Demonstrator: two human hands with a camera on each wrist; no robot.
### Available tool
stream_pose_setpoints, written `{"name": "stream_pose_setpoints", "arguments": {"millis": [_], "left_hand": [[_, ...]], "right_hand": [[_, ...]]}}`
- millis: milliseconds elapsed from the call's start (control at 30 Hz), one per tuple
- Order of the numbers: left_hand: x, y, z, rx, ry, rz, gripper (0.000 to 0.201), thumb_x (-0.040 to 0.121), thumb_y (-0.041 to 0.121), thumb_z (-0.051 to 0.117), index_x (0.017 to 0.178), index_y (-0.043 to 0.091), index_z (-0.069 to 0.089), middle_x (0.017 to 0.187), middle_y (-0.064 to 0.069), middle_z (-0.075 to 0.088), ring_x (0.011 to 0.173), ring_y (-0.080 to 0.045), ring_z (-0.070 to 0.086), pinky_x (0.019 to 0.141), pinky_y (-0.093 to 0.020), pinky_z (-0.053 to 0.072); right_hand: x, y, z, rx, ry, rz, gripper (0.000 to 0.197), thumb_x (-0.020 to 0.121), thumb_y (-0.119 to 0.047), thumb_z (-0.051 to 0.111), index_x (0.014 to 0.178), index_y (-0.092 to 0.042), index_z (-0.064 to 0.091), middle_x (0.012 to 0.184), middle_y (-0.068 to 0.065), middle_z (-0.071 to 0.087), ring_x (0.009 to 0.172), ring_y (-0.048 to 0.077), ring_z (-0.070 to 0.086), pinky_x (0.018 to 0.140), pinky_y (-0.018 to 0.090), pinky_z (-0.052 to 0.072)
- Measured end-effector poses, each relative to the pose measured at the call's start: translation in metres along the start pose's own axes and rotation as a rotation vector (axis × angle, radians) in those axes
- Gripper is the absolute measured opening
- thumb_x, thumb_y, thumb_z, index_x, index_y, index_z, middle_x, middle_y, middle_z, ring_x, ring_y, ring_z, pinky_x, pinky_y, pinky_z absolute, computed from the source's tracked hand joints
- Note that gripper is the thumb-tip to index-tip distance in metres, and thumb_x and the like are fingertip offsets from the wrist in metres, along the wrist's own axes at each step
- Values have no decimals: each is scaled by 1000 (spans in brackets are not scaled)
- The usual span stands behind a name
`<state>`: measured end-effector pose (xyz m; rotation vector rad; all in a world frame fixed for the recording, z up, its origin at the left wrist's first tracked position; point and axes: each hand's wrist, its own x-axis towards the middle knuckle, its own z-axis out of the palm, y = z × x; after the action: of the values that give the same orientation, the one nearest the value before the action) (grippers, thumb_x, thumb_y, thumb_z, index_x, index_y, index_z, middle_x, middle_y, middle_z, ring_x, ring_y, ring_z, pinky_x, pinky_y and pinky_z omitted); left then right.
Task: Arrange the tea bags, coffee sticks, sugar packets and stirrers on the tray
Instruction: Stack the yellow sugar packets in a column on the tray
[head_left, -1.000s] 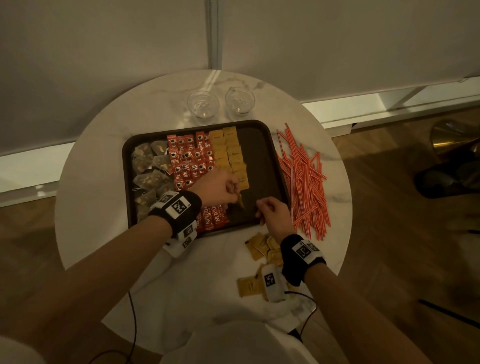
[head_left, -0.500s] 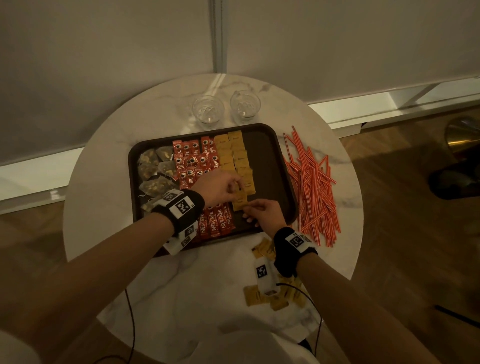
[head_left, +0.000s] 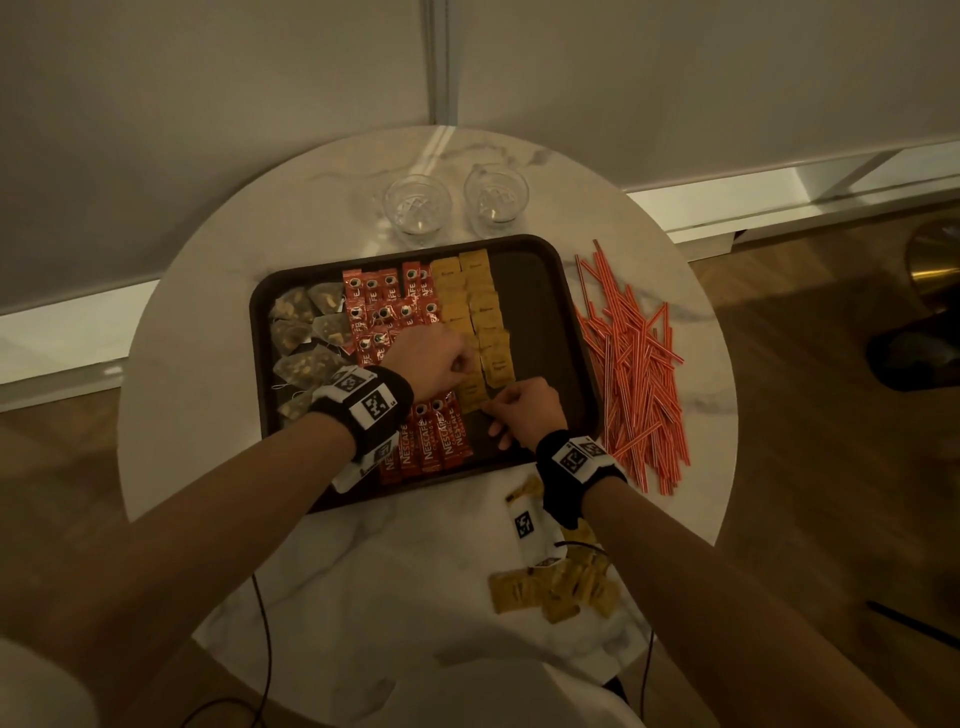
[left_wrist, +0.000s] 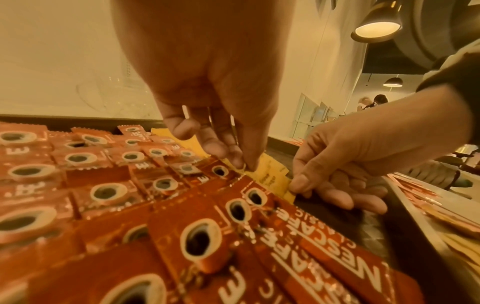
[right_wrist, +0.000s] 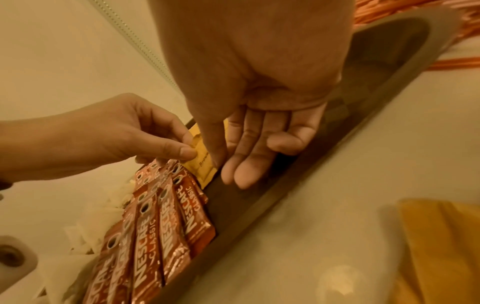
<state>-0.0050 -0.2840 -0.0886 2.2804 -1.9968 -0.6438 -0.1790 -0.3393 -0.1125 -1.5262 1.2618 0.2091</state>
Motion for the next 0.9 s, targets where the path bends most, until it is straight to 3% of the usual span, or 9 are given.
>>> {"name": "stream_pose_setpoints", "arguments": {"millis": [133,300,433,567,667,800,900], "left_hand": [[0,-1,0,6,17,-12,11,93,31,64,101,25,67,94,10,61,89,-6,58,69,-20,39],[-7,0,-2,-19,123,-21,23,92,39,64,110,25,66,102,8,64,85,-4,53,67,-19,37],[-22,7,-1,-105,199,-16,15,94,35,62,98,23,69,96,7,66,84,-7,57,69,-20,42],[-52,26,14,-231,215,9,21,98,38,55,95,23,70,88,7,67,75,-6,55,67,-20,44],[-83,50,29,-247,92,18,28,101,41,48,94,21,69,86,6,63,74,-6,51,65,-20,35],[-120,82,61,-260,-115,10,31,100,43,48,102,21,68,94,4,64,84,-11,57,76,-28,48],[-141,107,87,-264,-199,6,32,95,48,54,114,24,66,110,6,62,97,-14,58,76,-27,44]], "right_hand": [[2,-3,0,-52,-20,14,22,90,-30,71,79,-11,68,65,4,73,45,13,62,40,20,41],[0,-1,0,-56,-7,19,27,90,-37,68,80,-13,65,66,4,74,47,14,63,38,20,39],[-2,1,-1,-61,-3,-8,27,91,-36,68,76,-14,63,66,5,73,48,15,64,40,22,42],[-13,6,-8,44,-5,-126,22,92,-26,69,80,-8,67,65,7,69,50,16,61,47,23,46],[-33,16,-19,121,53,-208,19,94,-18,66,83,-3,68,64,7,66,52,14,59,55,24,49],[-74,42,-34,207,141,-262,21,96,-15,63,84,2,67,64,6,65,54,10,58,56,18,48],[-104,67,-39,223,213,-274,24,95,-13,63,74,-1,66,60,6,63,50,11,57,54,18,47]]}}
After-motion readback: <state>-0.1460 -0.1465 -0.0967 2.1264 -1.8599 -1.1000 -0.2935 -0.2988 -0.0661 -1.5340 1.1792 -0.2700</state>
